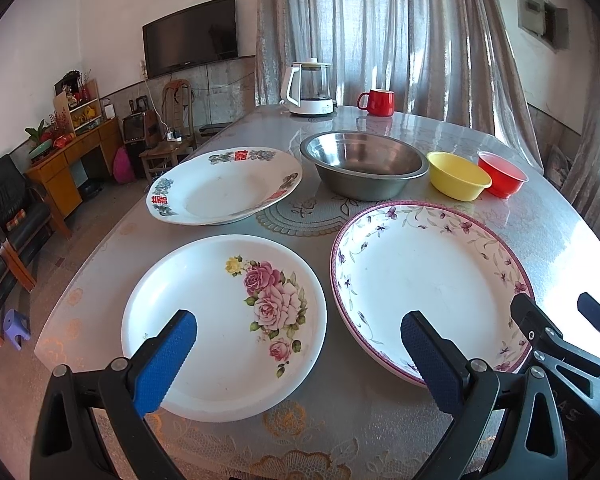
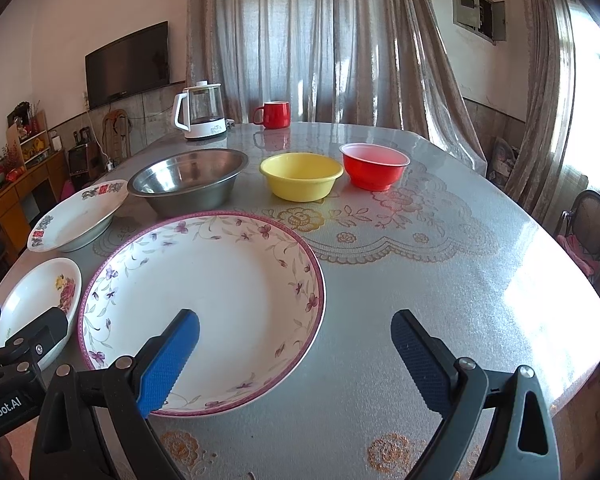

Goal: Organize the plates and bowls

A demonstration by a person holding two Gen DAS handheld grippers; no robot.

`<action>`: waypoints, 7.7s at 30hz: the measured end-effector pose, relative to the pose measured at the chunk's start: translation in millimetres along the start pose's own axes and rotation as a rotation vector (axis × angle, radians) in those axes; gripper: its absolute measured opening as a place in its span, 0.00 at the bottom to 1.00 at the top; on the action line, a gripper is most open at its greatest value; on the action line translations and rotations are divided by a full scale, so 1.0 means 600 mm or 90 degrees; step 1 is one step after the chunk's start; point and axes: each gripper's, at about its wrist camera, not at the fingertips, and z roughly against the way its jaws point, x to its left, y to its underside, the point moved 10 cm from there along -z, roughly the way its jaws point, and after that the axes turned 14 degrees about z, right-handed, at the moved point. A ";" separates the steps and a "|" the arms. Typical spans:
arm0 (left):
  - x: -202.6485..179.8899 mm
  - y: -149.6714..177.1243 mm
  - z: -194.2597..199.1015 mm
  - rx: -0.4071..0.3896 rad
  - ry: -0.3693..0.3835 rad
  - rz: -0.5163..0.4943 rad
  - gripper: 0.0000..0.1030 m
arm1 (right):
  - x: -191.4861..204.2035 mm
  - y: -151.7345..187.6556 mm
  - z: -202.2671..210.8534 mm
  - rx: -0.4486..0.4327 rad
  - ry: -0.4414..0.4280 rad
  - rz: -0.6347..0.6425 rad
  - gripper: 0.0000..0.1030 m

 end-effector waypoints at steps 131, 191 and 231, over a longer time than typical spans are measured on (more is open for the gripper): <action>-0.109 -0.035 -0.098 0.103 0.059 -0.052 1.00 | -0.116 0.047 -0.093 0.094 -0.124 -0.054 0.47; 0.280 -0.294 -0.281 0.096 0.043 0.100 1.00 | 0.372 -0.212 -0.222 0.180 -0.530 -0.052 0.64; 0.214 -0.247 -0.259 0.116 0.072 0.067 0.66 | 0.390 -0.199 -0.231 0.172 -0.471 0.062 0.57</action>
